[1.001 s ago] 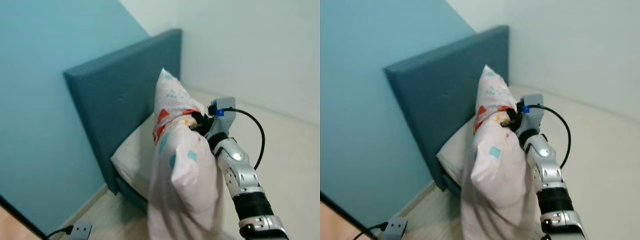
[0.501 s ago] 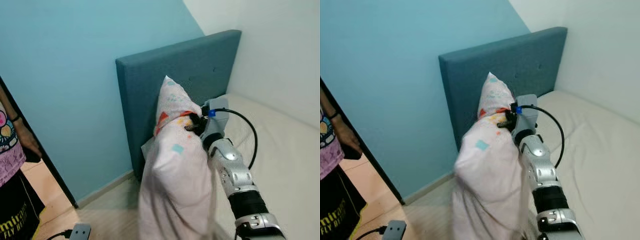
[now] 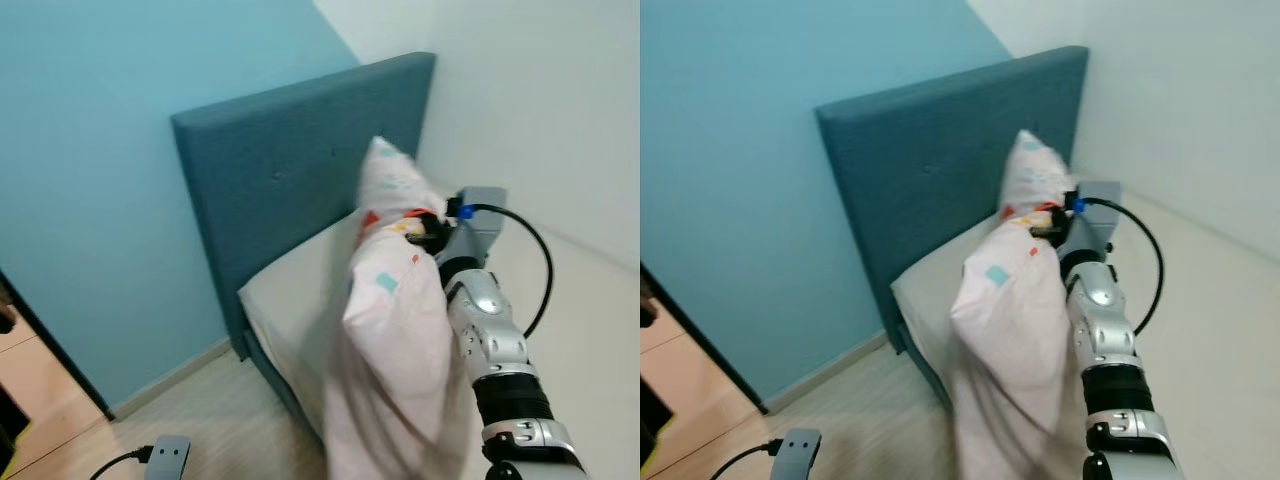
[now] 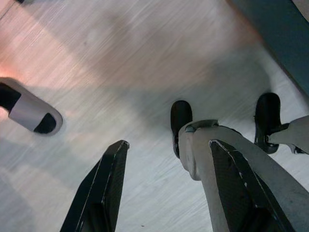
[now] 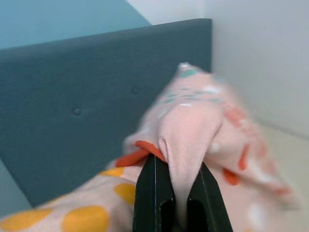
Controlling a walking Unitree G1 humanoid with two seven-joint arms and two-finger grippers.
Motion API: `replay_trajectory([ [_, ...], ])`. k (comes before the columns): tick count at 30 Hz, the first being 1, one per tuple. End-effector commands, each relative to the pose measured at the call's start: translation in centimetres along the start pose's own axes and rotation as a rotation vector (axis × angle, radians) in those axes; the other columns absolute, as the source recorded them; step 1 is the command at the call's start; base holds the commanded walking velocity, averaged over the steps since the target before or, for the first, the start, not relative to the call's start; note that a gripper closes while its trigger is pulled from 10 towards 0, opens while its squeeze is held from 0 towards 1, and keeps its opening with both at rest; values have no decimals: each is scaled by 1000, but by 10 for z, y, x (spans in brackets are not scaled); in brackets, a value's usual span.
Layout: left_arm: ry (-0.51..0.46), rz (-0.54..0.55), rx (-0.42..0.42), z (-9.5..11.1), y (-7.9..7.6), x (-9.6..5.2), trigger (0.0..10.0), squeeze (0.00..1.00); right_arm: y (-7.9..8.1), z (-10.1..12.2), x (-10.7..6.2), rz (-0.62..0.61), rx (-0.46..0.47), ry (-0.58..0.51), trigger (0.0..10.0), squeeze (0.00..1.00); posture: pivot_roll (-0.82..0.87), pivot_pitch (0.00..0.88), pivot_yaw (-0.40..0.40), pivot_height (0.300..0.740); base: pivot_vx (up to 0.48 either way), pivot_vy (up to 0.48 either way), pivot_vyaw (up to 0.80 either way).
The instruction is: Clean up the room
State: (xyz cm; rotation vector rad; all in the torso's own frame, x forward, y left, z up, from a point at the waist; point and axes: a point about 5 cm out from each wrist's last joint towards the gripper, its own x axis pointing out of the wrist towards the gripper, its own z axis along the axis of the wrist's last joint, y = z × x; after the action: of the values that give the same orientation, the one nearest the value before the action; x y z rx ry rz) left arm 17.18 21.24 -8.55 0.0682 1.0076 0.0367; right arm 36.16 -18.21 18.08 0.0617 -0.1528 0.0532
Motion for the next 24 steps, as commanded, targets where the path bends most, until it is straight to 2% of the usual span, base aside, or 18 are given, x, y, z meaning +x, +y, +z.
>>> replay_trajectory([
  [1,0,11,2,0,3,0,10000,0,15,18,3,88,-4,-95,10000,0,-14,0,-19,740,0,0,800],
  [6,-1,16,7,1,3,0,10000,0,24,16,1,142,-28,-82,10000,0,-16,0,-18,740,0,0,800],
  [13,-9,21,8,2,4,0,10000,0,26,16,2,157,-33,-83,10000,0,-16,0,-20,740,0,0,800],
  [20,-25,14,16,5,2,0,10000,0,16,18,1,102,-40,-92,10000,0,-20,0,-18,740,0,0,800],
  [22,-40,5,21,7,1,0,10000,0,3,19,2,7,-49,-96,10000,0,-21,0,-18,740,0,0,728],
  [24,-45,2,22,8,0,1,10000,0,-2,19,2,-26,-57,-97,10000,0,-21,0,-18,740,0,0,656],
])
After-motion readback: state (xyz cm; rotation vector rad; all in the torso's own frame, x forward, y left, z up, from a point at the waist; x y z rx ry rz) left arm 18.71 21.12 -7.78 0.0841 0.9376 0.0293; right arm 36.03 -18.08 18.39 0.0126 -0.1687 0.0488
